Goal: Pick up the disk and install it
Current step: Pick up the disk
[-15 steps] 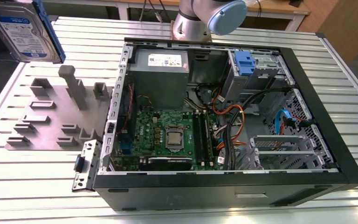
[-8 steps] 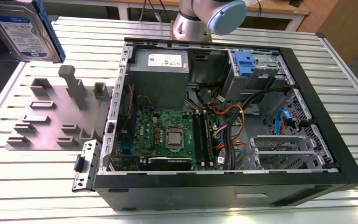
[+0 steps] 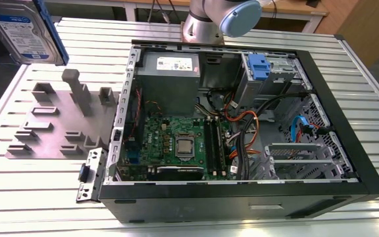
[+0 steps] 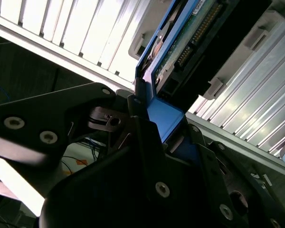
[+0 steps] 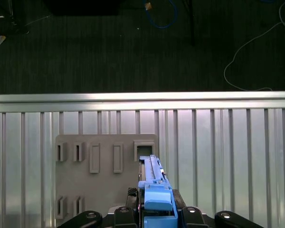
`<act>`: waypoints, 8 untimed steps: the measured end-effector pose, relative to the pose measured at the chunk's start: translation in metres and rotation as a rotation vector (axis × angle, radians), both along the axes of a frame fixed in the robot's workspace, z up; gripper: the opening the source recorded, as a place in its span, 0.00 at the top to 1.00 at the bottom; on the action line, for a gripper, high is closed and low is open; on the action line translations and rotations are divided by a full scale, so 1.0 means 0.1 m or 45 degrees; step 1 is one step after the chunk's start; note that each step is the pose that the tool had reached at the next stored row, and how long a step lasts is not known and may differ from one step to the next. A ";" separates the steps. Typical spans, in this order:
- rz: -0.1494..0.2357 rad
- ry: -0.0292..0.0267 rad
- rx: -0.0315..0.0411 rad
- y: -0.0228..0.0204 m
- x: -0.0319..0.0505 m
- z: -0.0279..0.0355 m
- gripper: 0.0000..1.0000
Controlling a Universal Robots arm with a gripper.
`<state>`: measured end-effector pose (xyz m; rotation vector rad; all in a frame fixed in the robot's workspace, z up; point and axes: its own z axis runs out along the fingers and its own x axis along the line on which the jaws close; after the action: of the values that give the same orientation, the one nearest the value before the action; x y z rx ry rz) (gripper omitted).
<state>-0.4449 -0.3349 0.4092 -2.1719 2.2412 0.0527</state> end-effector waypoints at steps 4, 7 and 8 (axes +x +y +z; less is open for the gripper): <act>0.000 0.0000 0.0000 0.000 0.000 0.019 0.63; 0.000 -0.0001 0.0001 0.000 0.000 0.029 0.63; 0.000 -0.0001 0.0001 0.000 0.000 0.032 0.63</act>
<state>-0.4449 -0.3349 0.4124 -2.1718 2.2411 0.0527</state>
